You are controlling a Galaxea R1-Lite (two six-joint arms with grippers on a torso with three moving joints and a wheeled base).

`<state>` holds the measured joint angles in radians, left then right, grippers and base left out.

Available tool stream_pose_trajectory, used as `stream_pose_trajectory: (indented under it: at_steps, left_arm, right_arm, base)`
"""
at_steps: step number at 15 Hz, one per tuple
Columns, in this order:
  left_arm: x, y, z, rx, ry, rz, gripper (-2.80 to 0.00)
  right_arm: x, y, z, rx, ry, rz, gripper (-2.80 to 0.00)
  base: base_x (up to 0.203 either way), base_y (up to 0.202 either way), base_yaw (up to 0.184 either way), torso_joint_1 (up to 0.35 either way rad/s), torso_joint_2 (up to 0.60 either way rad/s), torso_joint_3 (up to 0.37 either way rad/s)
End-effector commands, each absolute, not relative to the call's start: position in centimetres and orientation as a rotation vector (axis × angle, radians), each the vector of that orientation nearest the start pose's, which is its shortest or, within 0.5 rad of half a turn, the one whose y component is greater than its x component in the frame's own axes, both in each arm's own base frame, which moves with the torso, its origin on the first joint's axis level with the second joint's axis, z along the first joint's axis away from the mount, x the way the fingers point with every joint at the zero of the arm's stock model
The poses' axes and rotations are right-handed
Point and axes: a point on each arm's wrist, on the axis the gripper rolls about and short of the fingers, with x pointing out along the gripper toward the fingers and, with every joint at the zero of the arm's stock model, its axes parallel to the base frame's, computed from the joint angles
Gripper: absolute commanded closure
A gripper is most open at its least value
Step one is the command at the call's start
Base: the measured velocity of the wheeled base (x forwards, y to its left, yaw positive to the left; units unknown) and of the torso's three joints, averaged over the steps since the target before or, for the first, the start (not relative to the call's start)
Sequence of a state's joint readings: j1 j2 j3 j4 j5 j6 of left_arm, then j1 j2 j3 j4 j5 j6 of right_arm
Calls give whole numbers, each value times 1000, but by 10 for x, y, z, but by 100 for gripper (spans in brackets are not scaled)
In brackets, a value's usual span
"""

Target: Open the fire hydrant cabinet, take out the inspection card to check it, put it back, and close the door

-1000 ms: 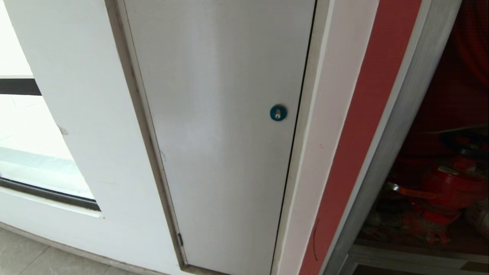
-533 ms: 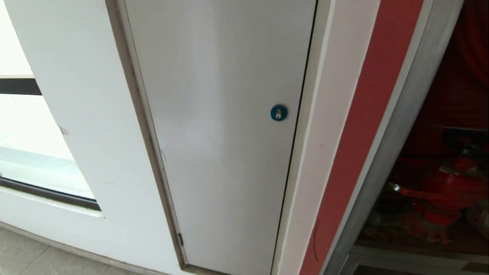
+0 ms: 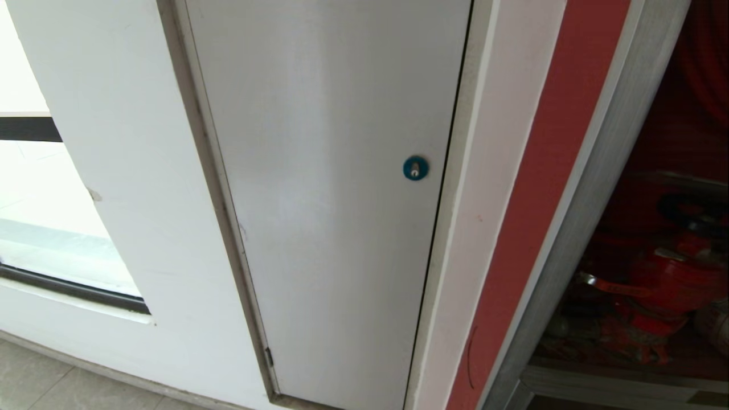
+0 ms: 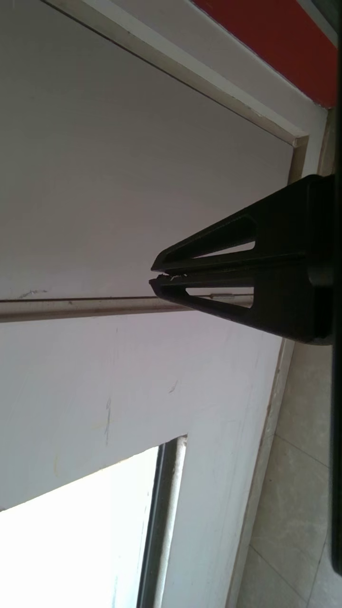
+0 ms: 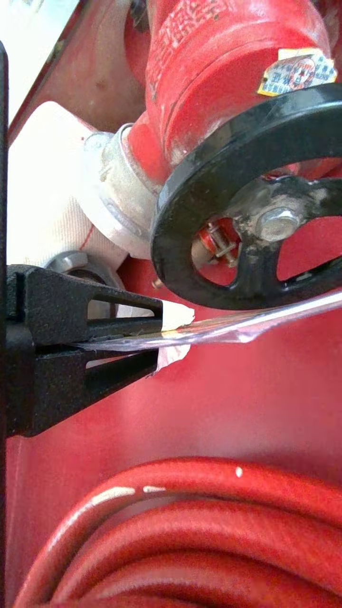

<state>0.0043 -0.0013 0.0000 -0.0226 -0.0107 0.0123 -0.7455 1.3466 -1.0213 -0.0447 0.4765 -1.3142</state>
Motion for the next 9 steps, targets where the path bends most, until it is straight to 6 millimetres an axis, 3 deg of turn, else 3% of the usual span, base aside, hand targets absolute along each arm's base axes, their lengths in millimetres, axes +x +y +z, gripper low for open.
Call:
stream_pose_trajectory:
  at_steps: [1, 7, 8, 9]
  left_arm:
    - [-22, 0, 76, 12, -15, -6, 0]
    - [-22, 0, 76, 12, -15, -6, 0]
    - [-22, 0, 76, 12, -15, -6, 0]
    - [-22, 0, 76, 12, -15, -6, 0]
  right_arm:
    - [167, -142, 281, -1169, 366, -75, 0]
    - [171, -149, 276, -1181, 388, -68, 0]
    - [172, -150, 274, -1179, 392, -64, -280]
    - [172, -150, 274, -1179, 395, -64, -280]
  base:
    - [0, 0, 0, 0, 0, 0]
    - [0, 0, 0, 0, 0, 0]
    - [0, 0, 0, 0, 0, 0]
    - [0, 0, 0, 0, 0, 0]
